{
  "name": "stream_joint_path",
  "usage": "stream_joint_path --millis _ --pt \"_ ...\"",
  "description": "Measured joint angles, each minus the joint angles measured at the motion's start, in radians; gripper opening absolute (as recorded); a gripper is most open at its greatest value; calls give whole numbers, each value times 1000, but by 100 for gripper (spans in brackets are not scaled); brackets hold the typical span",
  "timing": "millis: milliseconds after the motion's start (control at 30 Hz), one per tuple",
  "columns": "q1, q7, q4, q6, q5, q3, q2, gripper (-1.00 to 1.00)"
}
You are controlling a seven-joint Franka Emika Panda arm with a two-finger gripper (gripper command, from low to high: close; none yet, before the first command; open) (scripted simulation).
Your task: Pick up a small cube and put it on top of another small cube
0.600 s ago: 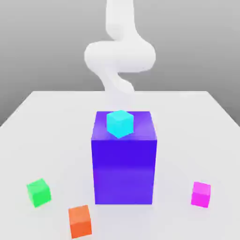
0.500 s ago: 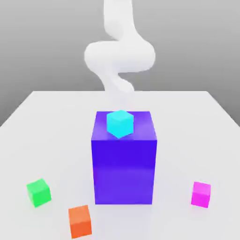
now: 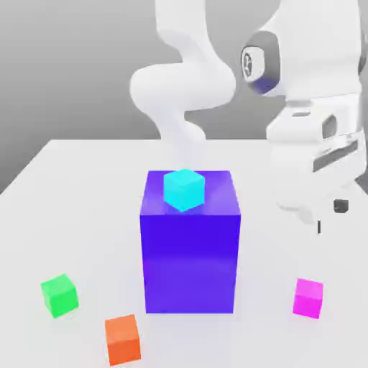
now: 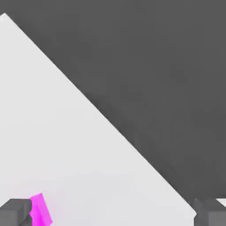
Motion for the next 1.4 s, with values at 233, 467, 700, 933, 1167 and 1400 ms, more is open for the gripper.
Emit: stream_joint_path --millis 233,467,700,933,1167,1400 --pt "82 -60 -61 142 -120 9 253 0" --pt "115 -37 -32 273 -157 -28 420 -100" --pt "106 -44 -43 227 -150 -17 364 -100" --pt "60 -174 -5 112 -90 16 206 -100" --pt "-61 -477 116 96 -38 -12 159 -100" --pt "-307 -806 115 56 -18 -108 112 -100"
